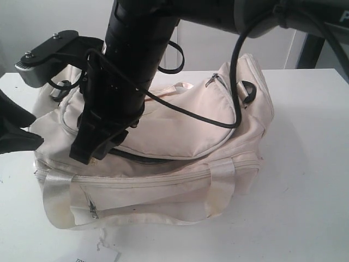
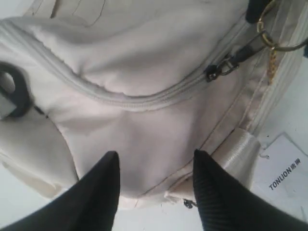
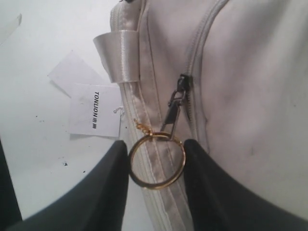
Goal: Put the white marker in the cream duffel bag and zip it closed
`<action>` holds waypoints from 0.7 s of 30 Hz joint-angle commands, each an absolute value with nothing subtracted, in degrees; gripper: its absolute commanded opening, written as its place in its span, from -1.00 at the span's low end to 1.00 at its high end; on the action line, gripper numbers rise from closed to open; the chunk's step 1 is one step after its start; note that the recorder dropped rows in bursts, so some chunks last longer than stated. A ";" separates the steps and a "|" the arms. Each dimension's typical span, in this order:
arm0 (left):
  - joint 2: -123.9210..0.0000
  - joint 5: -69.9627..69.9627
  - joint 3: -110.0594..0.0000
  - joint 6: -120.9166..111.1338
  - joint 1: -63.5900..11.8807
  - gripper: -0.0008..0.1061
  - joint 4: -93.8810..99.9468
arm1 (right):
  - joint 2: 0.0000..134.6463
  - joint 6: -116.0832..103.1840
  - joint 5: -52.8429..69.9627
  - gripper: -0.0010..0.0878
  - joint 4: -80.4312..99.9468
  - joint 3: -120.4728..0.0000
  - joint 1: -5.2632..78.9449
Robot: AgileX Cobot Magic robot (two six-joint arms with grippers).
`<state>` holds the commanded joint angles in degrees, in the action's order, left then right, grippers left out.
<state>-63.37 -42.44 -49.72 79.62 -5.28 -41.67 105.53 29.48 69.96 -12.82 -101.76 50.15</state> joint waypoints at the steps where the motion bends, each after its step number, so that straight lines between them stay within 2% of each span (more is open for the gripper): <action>1: -63.37 -43.18 -49.72 82.08 -5.42 -0.02 -43.13 | 105.53 29.48 69.96 -0.98 -12.82 -101.76 50.15; 6: -64.34 -43.02 -44.81 104.44 -5.42 0.04 -51.94 | 105.53 29.24 69.96 -0.98 -13.04 -101.76 50.15; 11: -66.46 -36.36 -41.11 121.38 -5.42 0.05 -68.54 | 104.97 29.22 69.96 -0.98 -13.16 -101.76 50.15; 21: -71.39 -35.17 -41.11 121.38 -5.42 0.05 -68.43 | 104.61 29.22 69.96 -0.98 -13.16 -101.76 50.15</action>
<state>-71.39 -35.17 -41.11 121.38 -5.42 -68.43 104.61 29.22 69.96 -13.16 -101.76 50.15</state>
